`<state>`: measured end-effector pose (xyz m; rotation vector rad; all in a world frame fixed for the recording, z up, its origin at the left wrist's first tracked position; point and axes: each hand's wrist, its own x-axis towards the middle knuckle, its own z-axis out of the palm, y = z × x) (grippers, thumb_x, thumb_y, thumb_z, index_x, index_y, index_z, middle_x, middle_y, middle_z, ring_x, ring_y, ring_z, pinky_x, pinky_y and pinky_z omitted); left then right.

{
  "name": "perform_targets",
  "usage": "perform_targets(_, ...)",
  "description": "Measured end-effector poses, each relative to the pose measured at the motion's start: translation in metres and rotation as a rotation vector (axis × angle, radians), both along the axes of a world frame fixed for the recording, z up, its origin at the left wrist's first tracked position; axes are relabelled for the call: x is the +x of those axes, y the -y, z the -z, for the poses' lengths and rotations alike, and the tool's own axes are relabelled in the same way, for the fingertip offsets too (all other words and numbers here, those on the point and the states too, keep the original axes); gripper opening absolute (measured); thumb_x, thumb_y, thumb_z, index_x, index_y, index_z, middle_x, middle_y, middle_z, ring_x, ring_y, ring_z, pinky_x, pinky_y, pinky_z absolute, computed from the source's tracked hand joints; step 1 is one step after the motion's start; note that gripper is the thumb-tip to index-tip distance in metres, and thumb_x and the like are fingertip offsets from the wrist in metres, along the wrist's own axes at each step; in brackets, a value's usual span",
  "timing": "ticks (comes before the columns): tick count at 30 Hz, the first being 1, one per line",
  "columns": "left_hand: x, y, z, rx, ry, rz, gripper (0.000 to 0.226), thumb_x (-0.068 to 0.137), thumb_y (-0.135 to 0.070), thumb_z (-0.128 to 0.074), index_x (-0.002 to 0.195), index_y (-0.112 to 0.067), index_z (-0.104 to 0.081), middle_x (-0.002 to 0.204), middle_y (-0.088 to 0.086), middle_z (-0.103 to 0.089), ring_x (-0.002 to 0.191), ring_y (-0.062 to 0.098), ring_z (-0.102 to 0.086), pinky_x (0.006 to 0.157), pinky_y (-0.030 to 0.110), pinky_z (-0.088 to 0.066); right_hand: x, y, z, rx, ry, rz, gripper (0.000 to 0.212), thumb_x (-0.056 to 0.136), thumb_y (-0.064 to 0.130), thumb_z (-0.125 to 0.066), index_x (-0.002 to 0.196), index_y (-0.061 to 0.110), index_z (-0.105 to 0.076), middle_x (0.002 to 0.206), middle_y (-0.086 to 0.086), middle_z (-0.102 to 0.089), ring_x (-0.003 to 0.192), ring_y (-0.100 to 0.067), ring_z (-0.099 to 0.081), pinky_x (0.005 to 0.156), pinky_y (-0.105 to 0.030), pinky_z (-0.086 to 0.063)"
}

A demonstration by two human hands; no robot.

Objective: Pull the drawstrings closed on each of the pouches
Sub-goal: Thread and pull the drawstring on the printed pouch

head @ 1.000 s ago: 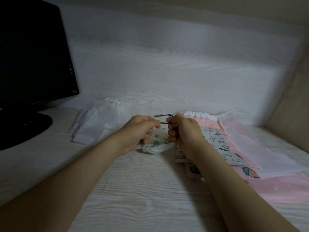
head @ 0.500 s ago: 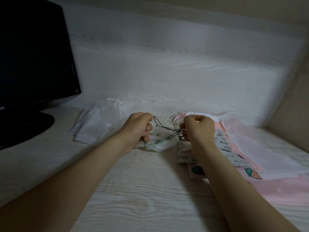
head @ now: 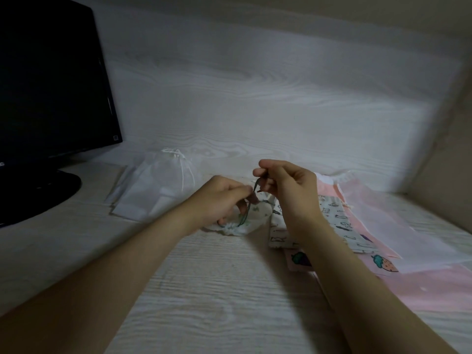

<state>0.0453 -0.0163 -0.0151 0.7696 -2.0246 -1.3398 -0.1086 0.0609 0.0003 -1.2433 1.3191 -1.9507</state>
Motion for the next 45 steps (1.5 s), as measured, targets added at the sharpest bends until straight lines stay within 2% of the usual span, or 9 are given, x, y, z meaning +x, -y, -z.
perform_targets(5,0.001,-0.006,-0.001,-0.035,0.016,0.094,0.028,0.104,-0.031,-0.062,0.094,-0.015,-0.083,0.064,0.009,-0.044,0.049,0.013,-0.029,0.051,0.028,-0.027,0.001,0.003,0.004,-0.022,-0.128,0.014,0.028,0.100,-0.005,-0.050,0.111,0.002,-0.075,0.098,-0.013,-0.079,0.077,-0.021,-0.070,0.077,-0.030,-0.061)
perform_targets(9,0.003,-0.004,-0.002,-0.026,0.018,0.081,0.032,0.108,-0.026,-0.058,0.093,-0.009,-0.081,0.049,-0.013,-0.047,0.048,0.012,-0.029,0.050,0.027,-0.028,-0.004,0.006,0.008,0.027,-0.256,0.082,0.025,0.103,0.002,-0.054,0.116,0.011,-0.073,0.097,-0.003,-0.080,0.085,-0.023,-0.074,0.074,-0.023,-0.057)
perform_targets(13,0.004,-0.001,-0.003,0.062,-0.011,0.087,0.033,0.107,-0.028,-0.060,0.094,-0.004,-0.079,0.065,0.006,-0.051,0.052,0.014,-0.029,0.051,0.029,-0.028,-0.005,0.004,0.009,0.080,-0.274,0.069,0.023,0.104,0.004,-0.055,0.122,0.009,-0.068,0.094,-0.005,-0.079,0.075,-0.021,-0.077,0.070,-0.029,-0.060)
perform_targets(20,0.005,0.006,-0.002,0.122,-0.061,0.013,0.032,0.106,-0.028,-0.061,0.095,-0.005,-0.079,0.078,0.007,-0.066,0.052,0.013,-0.034,0.053,0.031,-0.029,0.003,0.001,0.011,0.094,-0.562,0.134,0.025,0.104,0.016,-0.059,0.127,0.018,-0.065,0.080,-0.001,-0.077,0.056,-0.014,-0.072,0.057,-0.028,-0.056)
perform_targets(27,0.007,0.009,-0.003,0.108,-0.035,-0.088,0.031,0.102,-0.023,-0.061,0.095,0.003,-0.076,0.063,-0.003,-0.061,0.049,0.011,-0.037,0.051,0.027,-0.034,0.006,-0.001,0.012,0.146,-0.867,0.108,0.038,0.087,0.035,-0.067,0.124,0.028,-0.066,0.085,0.011,-0.072,0.079,-0.005,-0.067,0.073,-0.022,-0.052)
perform_targets(31,0.007,0.007,-0.005,0.131,-0.031,-0.066,0.029,0.098,-0.019,-0.060,0.093,0.006,-0.074,0.060,-0.003,-0.053,0.052,0.012,-0.037,0.053,0.027,-0.034,0.005,0.001,0.014,0.095,-1.005,0.206,0.022,0.086,0.042,-0.079,0.106,0.035,-0.075,0.083,0.017,-0.068,0.095,-0.003,-0.054,0.083,-0.014,-0.036)
perform_targets(36,0.007,0.008,-0.004,0.180,-0.055,-0.075,0.021,0.091,-0.018,-0.057,0.080,-0.004,-0.068,0.075,0.011,-0.063,0.058,0.018,-0.043,0.056,0.032,-0.037,-0.001,0.006,0.016,-0.006,-1.114,0.264,0.013,0.087,0.034,-0.079,0.100,0.034,-0.081,0.083,0.007,-0.066,0.086,-0.011,-0.047,0.078,-0.031,-0.034)
perform_targets(41,0.008,0.009,-0.005,0.176,-0.073,-0.141,0.024,0.098,-0.018,-0.061,0.108,0.000,-0.073,0.078,0.012,-0.071,0.058,0.018,-0.050,0.054,0.031,-0.045,-0.005,0.013,0.023,-0.015,-1.269,0.355,0.017,0.088,0.032,-0.075,0.101,0.030,-0.084,0.077,0.002,-0.060,0.080,-0.027,-0.049,0.071,-0.036,-0.038)
perform_targets(45,0.008,0.008,-0.005,0.096,-0.033,-0.162,0.021,0.091,-0.009,-0.064,0.112,-0.013,-0.062,0.076,0.007,-0.071,0.065,0.017,-0.057,0.061,0.031,-0.051,-0.005,0.013,0.027,0.058,-1.336,0.415,0.013,0.094,0.030,-0.069,0.096,0.026,-0.081,0.081,0.003,-0.054,0.086,-0.028,-0.048,0.075,-0.037,-0.033)
